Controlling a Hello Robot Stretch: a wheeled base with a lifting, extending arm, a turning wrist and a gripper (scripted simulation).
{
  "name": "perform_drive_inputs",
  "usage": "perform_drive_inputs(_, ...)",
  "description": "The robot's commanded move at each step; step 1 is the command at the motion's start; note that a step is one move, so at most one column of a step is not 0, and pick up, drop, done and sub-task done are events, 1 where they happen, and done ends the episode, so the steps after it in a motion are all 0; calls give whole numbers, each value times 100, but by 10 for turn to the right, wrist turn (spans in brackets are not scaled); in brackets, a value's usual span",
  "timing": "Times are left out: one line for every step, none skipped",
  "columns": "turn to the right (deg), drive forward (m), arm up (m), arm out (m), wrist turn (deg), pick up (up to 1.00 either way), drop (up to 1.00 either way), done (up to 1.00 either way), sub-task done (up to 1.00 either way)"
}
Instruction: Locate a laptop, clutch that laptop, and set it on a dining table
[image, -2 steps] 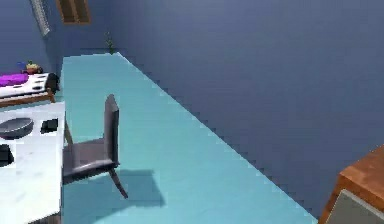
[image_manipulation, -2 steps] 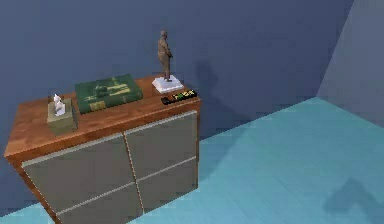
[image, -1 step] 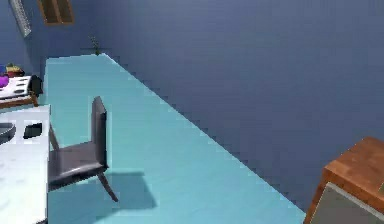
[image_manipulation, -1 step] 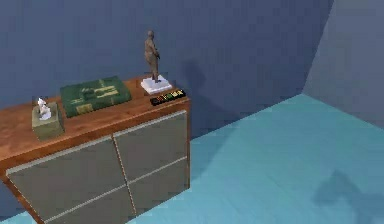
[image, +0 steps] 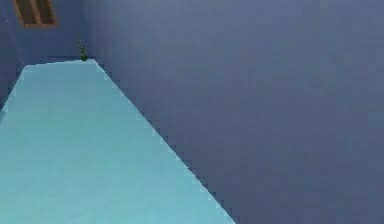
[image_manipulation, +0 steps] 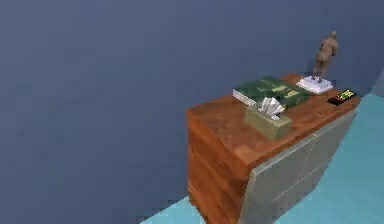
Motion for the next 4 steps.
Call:
perform_drive_inputs(0,50,0,0,0,0,0,0,0)
perform_drive_inputs(-300,0,0,0,0,0,0,0,0)
perform_drive_inputs(0,75,0,0,0,0,0,0,0)
perform_drive_inputs(-450,0,0,0,0,0,0,0,0)
